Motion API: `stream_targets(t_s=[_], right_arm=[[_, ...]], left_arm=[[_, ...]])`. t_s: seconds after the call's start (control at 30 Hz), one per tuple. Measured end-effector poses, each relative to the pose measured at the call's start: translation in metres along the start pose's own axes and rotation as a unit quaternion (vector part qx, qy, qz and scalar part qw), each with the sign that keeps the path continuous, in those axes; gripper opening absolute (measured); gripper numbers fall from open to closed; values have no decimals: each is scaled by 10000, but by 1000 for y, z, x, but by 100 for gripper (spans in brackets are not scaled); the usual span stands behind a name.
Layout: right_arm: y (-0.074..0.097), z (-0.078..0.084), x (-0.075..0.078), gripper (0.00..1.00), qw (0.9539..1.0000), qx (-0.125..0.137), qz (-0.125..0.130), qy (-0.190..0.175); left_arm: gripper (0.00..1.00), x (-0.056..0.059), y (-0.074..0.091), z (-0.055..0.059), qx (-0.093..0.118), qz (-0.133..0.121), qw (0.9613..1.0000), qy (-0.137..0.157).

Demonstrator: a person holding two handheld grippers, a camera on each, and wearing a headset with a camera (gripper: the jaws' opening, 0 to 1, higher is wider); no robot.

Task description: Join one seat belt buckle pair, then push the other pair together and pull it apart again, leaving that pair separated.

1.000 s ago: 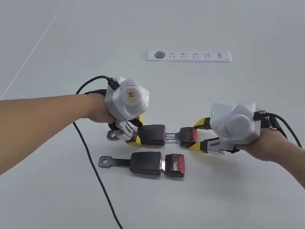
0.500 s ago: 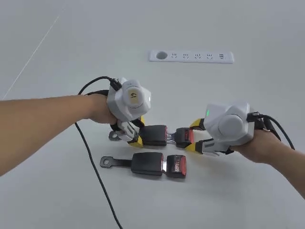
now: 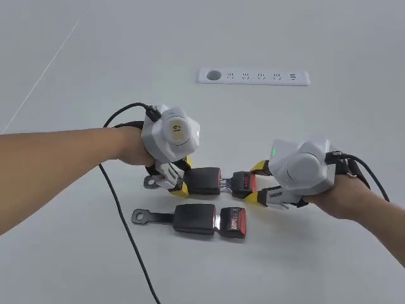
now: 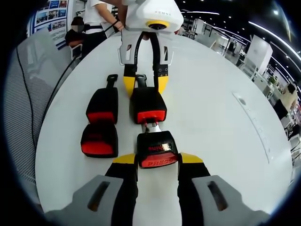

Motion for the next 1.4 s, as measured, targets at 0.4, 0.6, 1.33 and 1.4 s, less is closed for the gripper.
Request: stream_targets(t_s=[0.4, 0.6, 1.33, 1.4], right_arm=[[-1, -3, 0, 29, 10000, 16, -28, -20], [-2, -5, 0, 29, 10000, -16, -38, -22], [-12, -18, -4, 29, 9996, -123, 71, -224], [-12, -18, -4, 29, 9997, -114, 56, -216]], left_arm=[[30, -3, 0, 3, 16, 9, 10000, -18], [30, -2, -1, 3, 58, -3, 10000, -1], [29, 2, 0, 1, 104, -20, 9999, 53], [29, 0, 1, 3, 120, -32, 9999, -11]])
Point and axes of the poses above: the centre of the closed fingertips' face, and the gripper's own axes: y roughly backward along the fingers, x roughly to its right, z roughly out of its underside, the point moved 10 cm from there along y, roughly backward along the fingers, and after that the axes turned 2 degrees about -y, right-handed, at the moved point
